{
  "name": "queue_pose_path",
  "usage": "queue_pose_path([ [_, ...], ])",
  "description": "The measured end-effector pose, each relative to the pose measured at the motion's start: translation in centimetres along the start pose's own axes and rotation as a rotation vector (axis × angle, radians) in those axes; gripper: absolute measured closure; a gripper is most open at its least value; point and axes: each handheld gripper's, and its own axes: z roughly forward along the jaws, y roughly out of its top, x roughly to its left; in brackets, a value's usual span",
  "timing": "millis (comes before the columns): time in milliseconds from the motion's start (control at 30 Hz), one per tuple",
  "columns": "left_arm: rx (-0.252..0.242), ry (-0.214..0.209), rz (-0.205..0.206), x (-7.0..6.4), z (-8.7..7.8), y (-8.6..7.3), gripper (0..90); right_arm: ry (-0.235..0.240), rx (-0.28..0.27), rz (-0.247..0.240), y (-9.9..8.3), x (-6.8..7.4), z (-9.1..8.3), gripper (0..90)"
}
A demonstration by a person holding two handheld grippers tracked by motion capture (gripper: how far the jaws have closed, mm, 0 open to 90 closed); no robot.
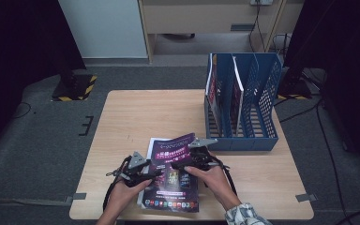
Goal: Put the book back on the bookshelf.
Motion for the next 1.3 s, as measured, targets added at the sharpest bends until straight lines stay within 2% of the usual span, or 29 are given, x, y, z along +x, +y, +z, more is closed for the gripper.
queue_pose_path([
  [100,0.001,-0.003,0.0,0.0,0.0,0.0,34.3,-0.004,0.017,-0.006,0.1,0.1,0.4,15.5],
  [200,0.001,0.006,0.008,-0.2,0.1,0.0,31.4,0.0,0.073,-0.003,0.4,0.0,0.7,18.3],
  [233,0.003,0.011,0.013,-0.3,0.1,0.1,31.0,-0.006,0.076,0.008,0.5,0.1,0.8,21.8],
  [300,0.007,0.015,0.012,-0.4,0.1,0.1,29.5,-0.038,0.083,-0.006,0.4,0.1,0.8,31.0],
  [400,0.009,0.003,0.012,-0.3,0.2,0.1,28.1,-0.04,0.074,-0.002,0.3,-0.1,0.6,37.4],
  [500,0.016,-0.011,0.019,-0.4,0.3,0.2,24.3,-0.048,0.068,0.026,0.2,-0.4,0.7,44.5],
  [567,0.018,-0.008,0.027,-0.7,0.5,0.2,17.8,-0.056,0.068,0.048,0.1,-0.6,0.7,49.0],
  [667,0.021,-0.016,0.031,-1.0,0.7,0.2,11.0,-0.075,0.044,0.052,0.0,-0.8,0.5,57.6],
  [833,0.018,-0.024,0.008,-0.9,0.8,0.3,8.7,-0.101,0.011,0.055,0.1,-1.1,0.0,64.9],
  [933,0.016,-0.027,-0.006,-0.8,0.7,0.4,8.2,-0.115,0.007,0.033,0.3,-0.9,-0.1,66.9],
  [1033,0.006,-0.025,-0.026,-0.4,0.7,0.4,6.4,-0.13,-0.014,0.014,0.4,-0.5,-0.5,69.9],
  [1067,0.002,-0.026,-0.035,-0.4,0.6,0.4,6.0,-0.134,-0.032,-0.007,0.5,-0.4,-0.7,70.9],
  [1300,0.001,-0.027,-0.029,0.0,0.4,0.2,5.4,-0.166,-0.109,-0.067,1.5,0.4,-1.8,77.0],
])
